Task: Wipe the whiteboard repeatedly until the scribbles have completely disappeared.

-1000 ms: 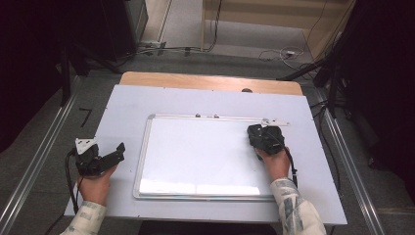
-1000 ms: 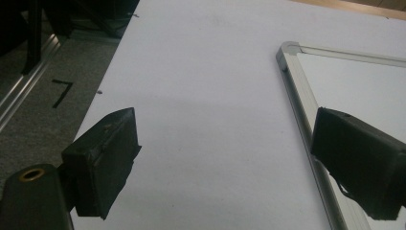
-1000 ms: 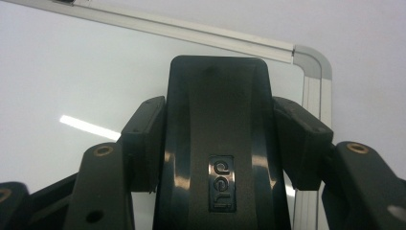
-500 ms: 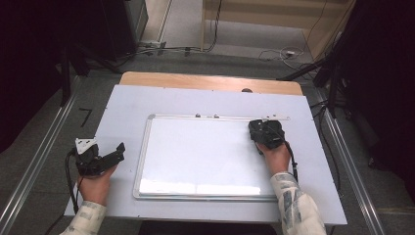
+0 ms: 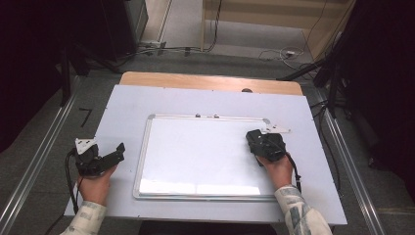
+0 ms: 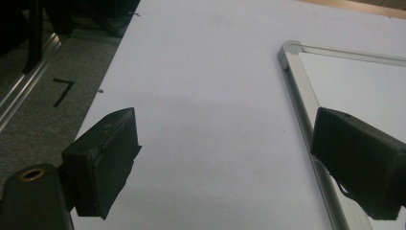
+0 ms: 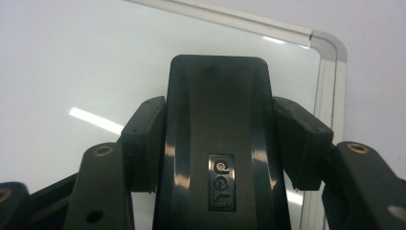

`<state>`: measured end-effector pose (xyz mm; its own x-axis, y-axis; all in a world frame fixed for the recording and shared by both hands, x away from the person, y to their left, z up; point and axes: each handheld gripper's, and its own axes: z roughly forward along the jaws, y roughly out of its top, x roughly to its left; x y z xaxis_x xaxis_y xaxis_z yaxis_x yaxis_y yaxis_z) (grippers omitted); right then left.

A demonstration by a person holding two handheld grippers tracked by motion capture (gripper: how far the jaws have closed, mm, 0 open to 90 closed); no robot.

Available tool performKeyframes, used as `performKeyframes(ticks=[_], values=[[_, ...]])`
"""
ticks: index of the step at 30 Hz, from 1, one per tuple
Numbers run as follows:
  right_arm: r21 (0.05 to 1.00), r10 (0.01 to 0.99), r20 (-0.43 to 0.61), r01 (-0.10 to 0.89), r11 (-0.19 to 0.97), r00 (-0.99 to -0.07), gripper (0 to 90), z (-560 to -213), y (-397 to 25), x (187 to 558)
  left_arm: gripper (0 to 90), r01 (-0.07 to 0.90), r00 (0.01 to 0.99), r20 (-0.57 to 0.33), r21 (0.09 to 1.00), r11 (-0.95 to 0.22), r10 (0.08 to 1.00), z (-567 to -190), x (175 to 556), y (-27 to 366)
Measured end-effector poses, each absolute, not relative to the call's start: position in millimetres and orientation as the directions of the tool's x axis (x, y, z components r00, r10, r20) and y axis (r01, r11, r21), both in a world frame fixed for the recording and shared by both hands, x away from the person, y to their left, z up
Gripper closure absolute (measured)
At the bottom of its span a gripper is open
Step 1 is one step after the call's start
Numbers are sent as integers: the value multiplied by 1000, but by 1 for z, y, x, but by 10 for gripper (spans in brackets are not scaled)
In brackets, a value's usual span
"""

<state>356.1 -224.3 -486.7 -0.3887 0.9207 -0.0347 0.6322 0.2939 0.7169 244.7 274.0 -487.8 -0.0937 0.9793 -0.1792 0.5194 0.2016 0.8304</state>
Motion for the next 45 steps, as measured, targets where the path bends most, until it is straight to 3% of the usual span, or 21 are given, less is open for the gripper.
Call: performKeyframes(ticks=[13, 21, 31, 45], values=[[716, 895, -47, 610, 340, -444, 395, -488, -217, 313, 114, 519, -92, -177, 832, 199, 980, -487, 245, 273], [713, 888, -45, 608, 349, -457, 395, -488, -209, 309, 114, 522, -86, -173, 831, 192, 981, -487, 245, 272], [715, 871, -55, 590, 375, -488, 394, -488, -199, 317, 113, 521, -85, -171, 832, 190, 982, -487, 246, 272], [717, 911, -54, 619, 321, -410, 394, -487, -210, 358, 114, 519, -89, -177, 832, 197, 980, -487, 245, 273]])
